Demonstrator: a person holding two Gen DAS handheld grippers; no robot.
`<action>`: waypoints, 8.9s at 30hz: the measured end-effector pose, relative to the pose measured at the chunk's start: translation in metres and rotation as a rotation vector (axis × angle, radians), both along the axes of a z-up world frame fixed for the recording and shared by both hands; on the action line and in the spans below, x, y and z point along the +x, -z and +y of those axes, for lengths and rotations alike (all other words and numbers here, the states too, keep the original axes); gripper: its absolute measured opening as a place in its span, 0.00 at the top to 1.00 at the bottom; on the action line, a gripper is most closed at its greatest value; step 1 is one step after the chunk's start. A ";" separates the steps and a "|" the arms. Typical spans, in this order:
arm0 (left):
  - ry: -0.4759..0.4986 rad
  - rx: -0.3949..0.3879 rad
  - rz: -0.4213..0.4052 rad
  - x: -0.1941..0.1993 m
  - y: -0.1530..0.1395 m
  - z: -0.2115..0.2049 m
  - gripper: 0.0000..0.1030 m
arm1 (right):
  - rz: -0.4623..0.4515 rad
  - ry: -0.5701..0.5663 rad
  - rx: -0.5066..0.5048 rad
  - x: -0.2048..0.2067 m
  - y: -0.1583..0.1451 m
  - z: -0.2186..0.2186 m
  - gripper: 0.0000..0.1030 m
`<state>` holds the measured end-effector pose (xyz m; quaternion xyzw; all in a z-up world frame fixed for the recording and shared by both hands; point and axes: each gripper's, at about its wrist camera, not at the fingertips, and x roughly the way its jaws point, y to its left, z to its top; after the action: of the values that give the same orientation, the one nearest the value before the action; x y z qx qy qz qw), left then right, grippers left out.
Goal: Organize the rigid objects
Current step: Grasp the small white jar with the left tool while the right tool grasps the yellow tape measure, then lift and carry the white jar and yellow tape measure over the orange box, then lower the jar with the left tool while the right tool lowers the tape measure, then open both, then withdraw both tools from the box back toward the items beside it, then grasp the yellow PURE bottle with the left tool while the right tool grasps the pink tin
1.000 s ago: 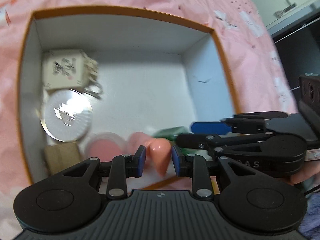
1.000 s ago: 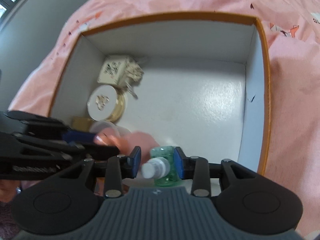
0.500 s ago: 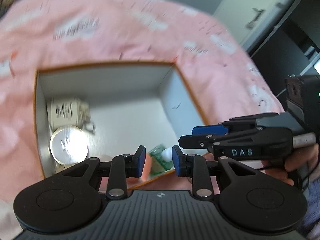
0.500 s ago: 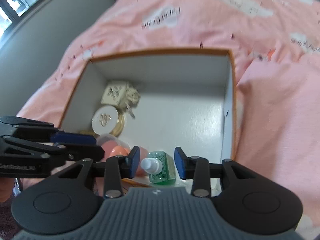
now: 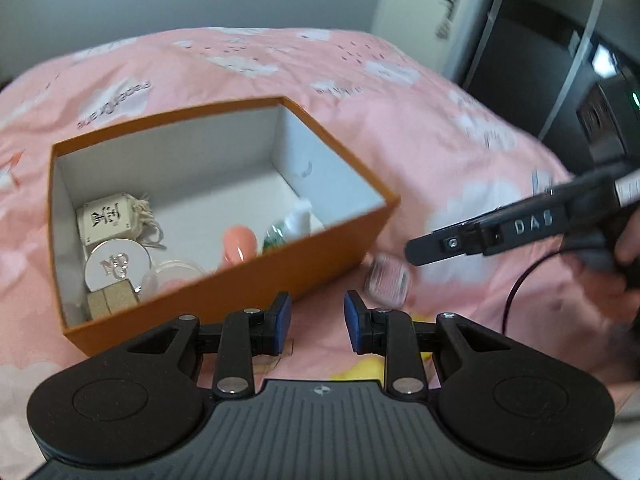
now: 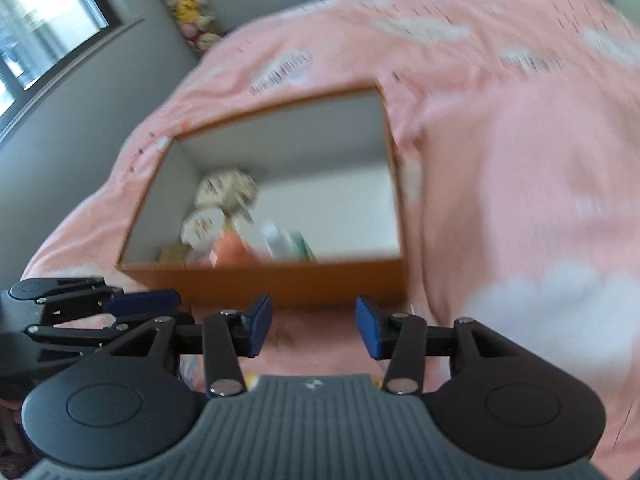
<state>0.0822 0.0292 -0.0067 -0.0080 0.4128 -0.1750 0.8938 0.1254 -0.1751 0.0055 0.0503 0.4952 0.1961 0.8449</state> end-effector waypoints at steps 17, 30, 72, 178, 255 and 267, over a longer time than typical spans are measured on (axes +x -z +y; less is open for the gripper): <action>0.234 -0.024 0.116 -0.013 0.053 -0.060 0.52 | 0.235 0.210 -0.051 -0.025 0.072 -0.033 0.62; 0.261 0.051 0.178 0.005 0.082 -0.092 0.51 | 0.253 0.247 -0.008 -0.017 0.100 -0.053 0.64; -0.036 -0.105 0.080 -0.016 0.045 -0.029 0.55 | 0.181 0.144 0.075 -0.021 0.074 -0.028 0.79; -0.199 0.095 0.420 0.179 0.056 0.064 0.56 | 0.265 -0.056 -0.021 0.169 0.076 0.099 0.81; 0.018 0.127 0.029 -0.020 0.048 -0.025 0.57 | 0.000 0.165 -0.137 -0.018 0.048 -0.021 0.78; 0.221 0.313 0.095 0.004 0.077 -0.057 0.52 | 0.052 0.191 -0.108 -0.009 0.071 -0.029 0.67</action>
<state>0.0859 -0.0275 -0.0841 0.1680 0.4749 -0.2052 0.8391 0.1161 -0.2036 -0.0657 0.0564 0.5197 0.0864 0.8481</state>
